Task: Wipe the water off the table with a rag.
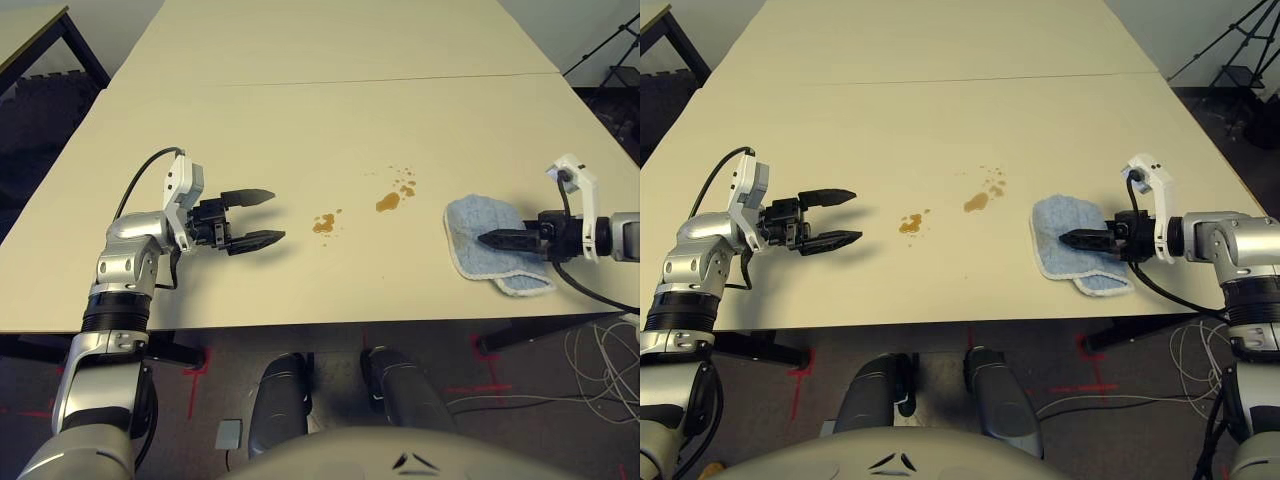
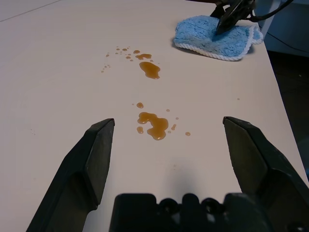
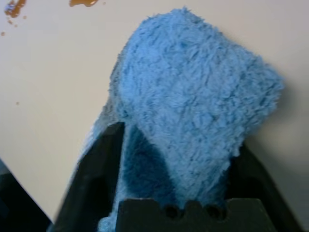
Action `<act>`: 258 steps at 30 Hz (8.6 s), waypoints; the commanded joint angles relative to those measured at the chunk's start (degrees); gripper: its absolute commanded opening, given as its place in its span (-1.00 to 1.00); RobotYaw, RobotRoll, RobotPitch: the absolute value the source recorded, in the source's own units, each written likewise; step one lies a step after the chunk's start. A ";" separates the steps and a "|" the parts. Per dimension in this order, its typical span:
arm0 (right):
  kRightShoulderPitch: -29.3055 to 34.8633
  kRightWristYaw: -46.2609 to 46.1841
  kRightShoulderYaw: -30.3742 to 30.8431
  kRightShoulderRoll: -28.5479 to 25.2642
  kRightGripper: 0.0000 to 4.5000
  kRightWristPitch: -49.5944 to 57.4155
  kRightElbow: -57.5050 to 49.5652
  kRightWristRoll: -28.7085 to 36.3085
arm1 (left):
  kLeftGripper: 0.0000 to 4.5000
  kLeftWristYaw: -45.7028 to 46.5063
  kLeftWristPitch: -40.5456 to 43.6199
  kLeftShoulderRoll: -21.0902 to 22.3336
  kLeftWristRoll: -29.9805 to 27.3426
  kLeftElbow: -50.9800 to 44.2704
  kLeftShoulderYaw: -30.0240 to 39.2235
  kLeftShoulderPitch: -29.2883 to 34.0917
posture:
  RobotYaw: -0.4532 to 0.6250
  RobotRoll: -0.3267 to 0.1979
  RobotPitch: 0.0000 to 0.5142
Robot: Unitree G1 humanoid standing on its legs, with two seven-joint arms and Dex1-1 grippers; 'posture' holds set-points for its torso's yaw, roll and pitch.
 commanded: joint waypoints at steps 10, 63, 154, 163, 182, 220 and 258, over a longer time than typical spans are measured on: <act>-3.39 -1.86 -4.70 -0.60 -0.99 -2.12 -0.68 1.40 | 1.00 -1.03 -0.03 2.42 0.44 -0.96 -0.73 0.64 | -0.57 0.25 -0.44; -15.06 -18.12 8.19 34.49 -0.99 -18.52 11.97 -14.42 | 1.00 0.58 -0.01 2.38 -0.08 -2.36 -0.26 2.40 | -0.49 0.25 -0.45; -8.37 -23.35 5.76 28.70 -0.99 -1.08 -14.49 -4.34 | 1.00 0.25 -2.22 7.21 0.15 -0.47 1.81 6.68 | -0.45 0.25 -0.36; -8.09 -23.93 12.37 32.58 -0.99 -7.51 -8.78 -8.94 | 1.00 1.02 -1.88 7.16 -0.02 -1.61 2.07 7.67 | -0.44 0.25 -0.36; -12.18 -18.30 22.40 44.52 -0.99 -10.02 -2.94 -12.85 | 1.00 1.55 -1.67 7.44 -0.20 -3.51 2.21 9.82 | -0.39 0.25 -0.36; -25.16 -19.44 16.98 35.62 -1.00 -28.40 21.98 -19.54 | 1.00 2.04 -0.88 6.46 -0.26 -3.53 2.14 9.56 | -0.40 0.25 -0.39; -25.93 -1.16 3.12 5.69 -1.00 -6.57 7.85 -9.82 | 1.00 -1.74 -9.25 3.82 4.80 15.77 -1.32 -4.77 | -0.57 0.25 -0.59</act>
